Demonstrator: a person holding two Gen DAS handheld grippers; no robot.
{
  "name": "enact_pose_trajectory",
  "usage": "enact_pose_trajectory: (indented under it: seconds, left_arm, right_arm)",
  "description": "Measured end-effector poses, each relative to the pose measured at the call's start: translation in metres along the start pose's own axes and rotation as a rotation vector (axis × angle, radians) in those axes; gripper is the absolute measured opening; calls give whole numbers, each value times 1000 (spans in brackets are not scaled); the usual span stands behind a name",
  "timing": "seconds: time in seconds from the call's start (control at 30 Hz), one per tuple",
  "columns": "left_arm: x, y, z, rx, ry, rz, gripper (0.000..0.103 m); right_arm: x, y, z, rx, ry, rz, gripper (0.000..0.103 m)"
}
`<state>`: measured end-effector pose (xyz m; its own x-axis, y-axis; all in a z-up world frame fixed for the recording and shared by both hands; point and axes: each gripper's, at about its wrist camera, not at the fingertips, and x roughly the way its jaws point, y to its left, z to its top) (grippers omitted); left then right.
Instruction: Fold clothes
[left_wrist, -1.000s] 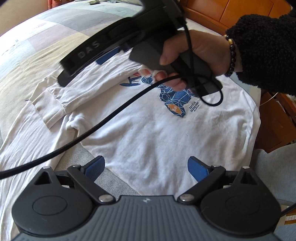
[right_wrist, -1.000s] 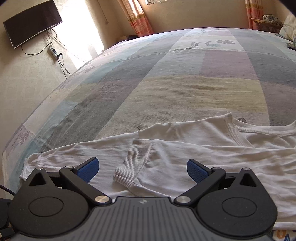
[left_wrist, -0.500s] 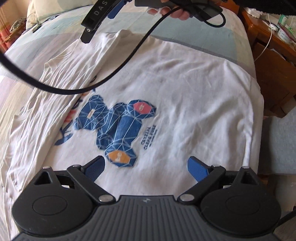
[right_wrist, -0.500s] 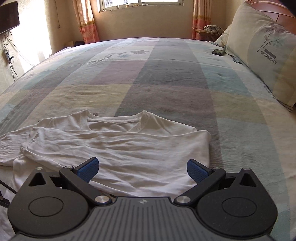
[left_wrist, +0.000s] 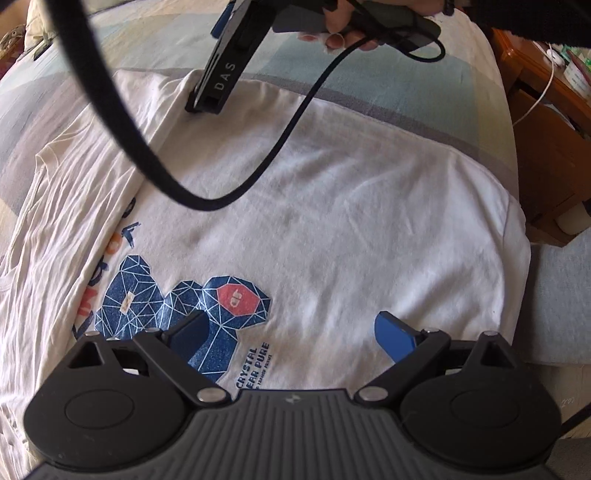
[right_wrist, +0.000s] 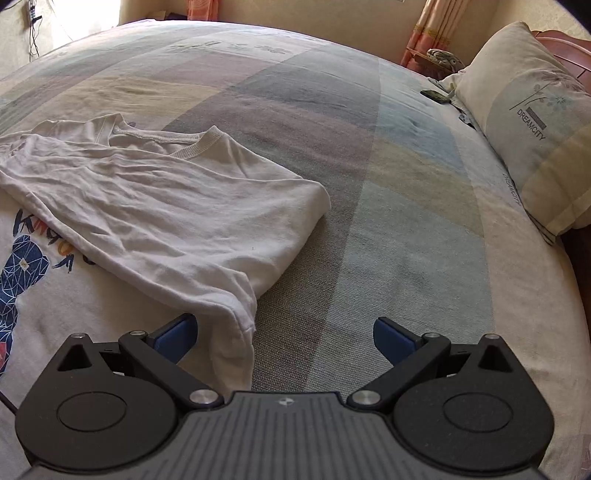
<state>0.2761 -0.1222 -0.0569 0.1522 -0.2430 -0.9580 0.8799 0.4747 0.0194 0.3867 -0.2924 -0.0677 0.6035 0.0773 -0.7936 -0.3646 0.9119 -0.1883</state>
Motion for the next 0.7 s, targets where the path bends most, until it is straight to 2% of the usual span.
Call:
enact_pose_trajectory:
  seconds: [0.1, 0.2, 0.27, 0.33, 0.43, 0.53, 0.67, 0.7]
  left_arm:
    - [-3, 15, -9, -104, 36, 9, 96]
    - [-10, 42, -26, -261, 73, 35, 96]
    - [-18, 65, -38, -384, 77, 64, 96]
    - [-30, 89, -45, -491, 41, 108, 96]
    - [-44, 121, -43, -612, -54, 170, 96]
    - [-43, 149, -28, -682, -147, 207, 96]
    - [-34, 171, -4, -737, -235, 202, 96]
    - [-32, 172, -1, -740, -248, 197, 96]
  right_arm:
    - [2, -12, -9, 54, -36, -95, 103]
    - [-3, -35, -34, 189, -22, -57, 103]
    - [-9, -39, -44, 216, -16, -24, 103]
    - [-14, -40, -44, 194, 0, -27, 103]
    - [-27, -49, -35, 231, -33, -39, 103]
    - [-28, -59, -15, 294, -97, -24, 103]
    - [7, -51, 30, 281, -151, -1, 103]
    - [19, -47, 37, 272, -140, 8, 103]
